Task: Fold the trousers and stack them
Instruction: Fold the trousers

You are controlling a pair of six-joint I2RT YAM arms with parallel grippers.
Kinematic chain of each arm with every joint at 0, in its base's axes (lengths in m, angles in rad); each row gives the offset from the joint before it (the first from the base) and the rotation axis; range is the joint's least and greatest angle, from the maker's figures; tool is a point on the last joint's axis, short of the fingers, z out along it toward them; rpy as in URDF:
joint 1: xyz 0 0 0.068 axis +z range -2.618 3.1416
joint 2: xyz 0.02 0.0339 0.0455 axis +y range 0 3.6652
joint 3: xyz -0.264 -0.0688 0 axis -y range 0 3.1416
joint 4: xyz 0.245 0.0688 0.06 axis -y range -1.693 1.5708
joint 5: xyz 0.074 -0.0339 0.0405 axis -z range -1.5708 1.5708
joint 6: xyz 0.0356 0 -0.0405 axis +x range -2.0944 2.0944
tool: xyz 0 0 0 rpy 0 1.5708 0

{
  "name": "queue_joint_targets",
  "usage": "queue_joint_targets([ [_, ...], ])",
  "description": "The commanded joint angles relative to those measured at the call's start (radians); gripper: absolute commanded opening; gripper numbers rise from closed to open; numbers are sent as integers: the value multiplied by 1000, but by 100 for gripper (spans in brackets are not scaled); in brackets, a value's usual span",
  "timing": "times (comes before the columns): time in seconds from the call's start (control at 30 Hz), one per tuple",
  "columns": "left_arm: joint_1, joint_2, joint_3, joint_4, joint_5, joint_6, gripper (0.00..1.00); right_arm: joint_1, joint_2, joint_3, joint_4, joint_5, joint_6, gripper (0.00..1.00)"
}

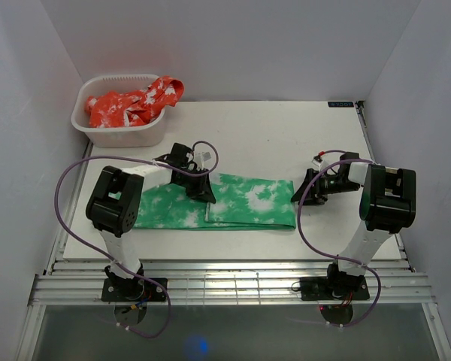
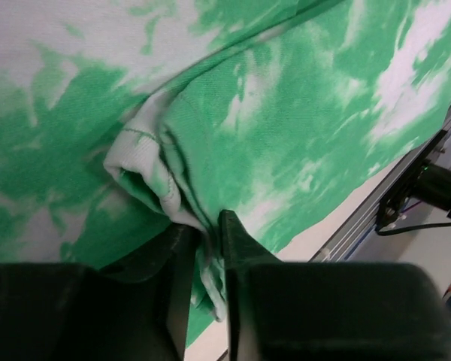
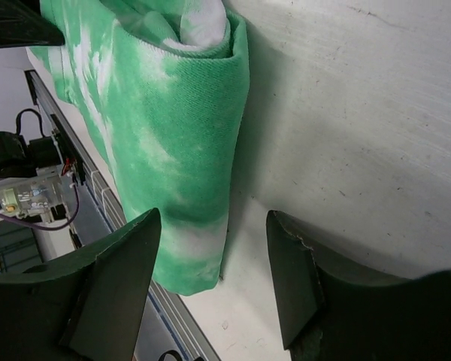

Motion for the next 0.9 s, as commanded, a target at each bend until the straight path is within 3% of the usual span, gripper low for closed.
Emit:
queue_joint_targets([
  [0.0,-11,-16,36,-9,15,5,26,-1,-18,-3,37,31,-9,65],
  [0.13,-11,-65,63,-55,18,37,0,-1,-34,0,26,49,-15,65],
  [0.47,19,-195,12,-139,111,97,0,-1,-63,1,16,104,-16,69],
  [0.87,113,-43,-39,-98,-62,152,0,-1,-68,17,-1,167,-1,72],
])
